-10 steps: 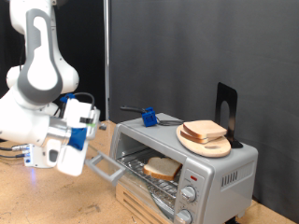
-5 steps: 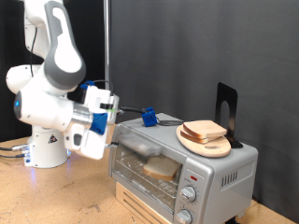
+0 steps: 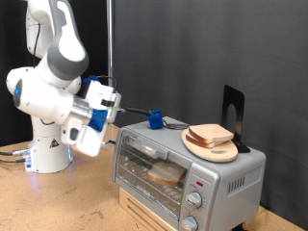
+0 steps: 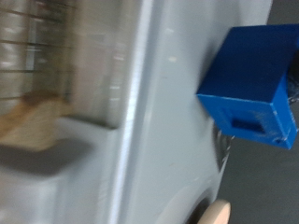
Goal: Make a piece of toast with the oven
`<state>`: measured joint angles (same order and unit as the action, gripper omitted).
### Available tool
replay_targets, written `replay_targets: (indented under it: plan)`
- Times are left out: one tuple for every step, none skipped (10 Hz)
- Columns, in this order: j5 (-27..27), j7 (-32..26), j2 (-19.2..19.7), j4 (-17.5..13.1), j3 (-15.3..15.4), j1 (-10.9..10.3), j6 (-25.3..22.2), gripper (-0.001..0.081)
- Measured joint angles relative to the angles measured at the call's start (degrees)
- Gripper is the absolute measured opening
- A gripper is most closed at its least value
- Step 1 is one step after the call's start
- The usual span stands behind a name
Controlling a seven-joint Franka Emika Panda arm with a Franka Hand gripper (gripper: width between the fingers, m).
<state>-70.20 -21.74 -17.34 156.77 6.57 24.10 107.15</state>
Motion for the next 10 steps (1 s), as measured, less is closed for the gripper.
replay_targets:
  plan:
    - [1.31, 0.13, -0.34, -0.05, -1.08, 1.46, 0.02, 0.08]
    - [2.24, 0.13, -0.38, -0.22, -2.34, 2.8, 0.02, 0.08]
    - [2.55, 0.1, -0.38, -0.46, -3.51, 4.08, 0.83, 0.08]
    - [2.54, 0.06, -0.39, -0.58, -4.05, 4.95, 1.45, 0.08]
    - [3.38, 0.1, -0.34, -0.57, -4.04, 4.93, 0.1, 0.08]
    - [8.3, 1.96, 0.19, -1.61, -4.84, 5.24, -5.17, 0.08]
    - [11.84, 3.31, 1.83, -4.14, -6.3, 5.92, -10.39, 0.08]
    - [13.23, 4.1, 4.51, -7.14, -7.35, 6.48, -13.06, 0.08]
    - [13.3, 5.02, 7.42, -9.78, -7.7, 6.56, -13.41, 0.08]
    - [11.21, 5.79, 9.9, -11.76, -7.7, 6.56, -12.61, 0.08]
